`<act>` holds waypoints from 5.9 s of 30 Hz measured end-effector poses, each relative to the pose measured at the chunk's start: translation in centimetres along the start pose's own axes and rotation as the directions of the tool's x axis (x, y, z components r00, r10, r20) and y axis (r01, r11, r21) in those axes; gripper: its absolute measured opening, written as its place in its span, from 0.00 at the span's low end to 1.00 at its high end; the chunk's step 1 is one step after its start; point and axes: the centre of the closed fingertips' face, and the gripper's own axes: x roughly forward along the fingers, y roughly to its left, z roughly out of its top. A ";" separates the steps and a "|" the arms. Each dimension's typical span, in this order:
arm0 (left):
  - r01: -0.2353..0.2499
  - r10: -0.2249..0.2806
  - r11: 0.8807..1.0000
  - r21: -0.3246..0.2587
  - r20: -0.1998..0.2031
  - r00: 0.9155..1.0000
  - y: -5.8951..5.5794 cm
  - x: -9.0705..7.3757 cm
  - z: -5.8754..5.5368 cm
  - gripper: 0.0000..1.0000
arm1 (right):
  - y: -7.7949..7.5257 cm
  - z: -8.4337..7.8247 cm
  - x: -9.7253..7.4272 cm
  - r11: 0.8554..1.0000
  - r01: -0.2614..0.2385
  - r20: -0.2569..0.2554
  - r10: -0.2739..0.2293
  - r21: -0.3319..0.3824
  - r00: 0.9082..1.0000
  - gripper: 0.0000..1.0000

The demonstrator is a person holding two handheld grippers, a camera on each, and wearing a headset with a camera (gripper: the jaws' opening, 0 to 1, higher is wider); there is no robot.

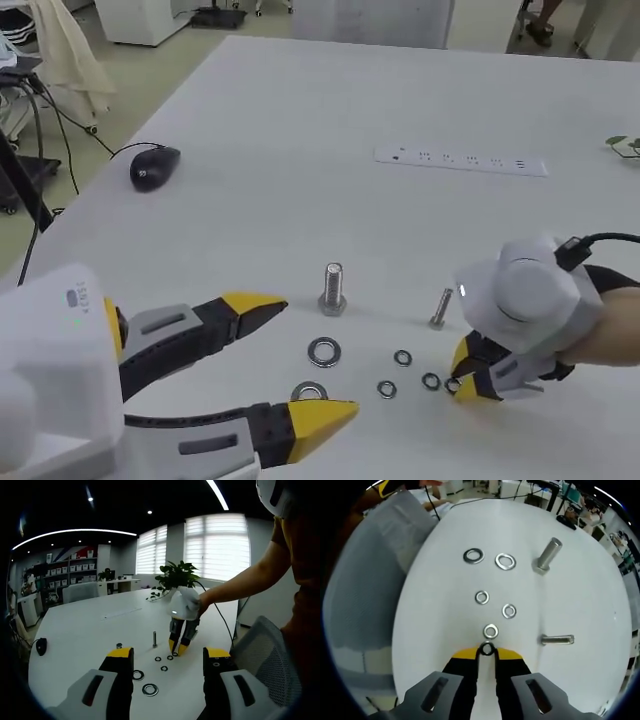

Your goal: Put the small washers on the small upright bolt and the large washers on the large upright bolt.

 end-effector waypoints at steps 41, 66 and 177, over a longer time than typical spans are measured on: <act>0.022 -0.022 1.000 0.010 -0.004 1.000 -0.3 0.4 0.3 0.55 | -8.0 2.6 -6.5 0.988 0.151 0.016 -0.152 0.037 0.988 0.12; 0.032 -0.032 0.999 0.005 -0.007 0.999 -0.1 0.4 -0.2 0.54 | -7.4 2.3 -3.6 0.993 0.116 -0.014 -0.116 0.038 0.993 0.12; 0.254 -0.255 0.957 0.137 -0.007 0.967 -3.5 -3.5 1.3 0.54 | 3.1 3.0 -4.2 0.927 0.216 0.070 -0.248 0.306 0.966 0.16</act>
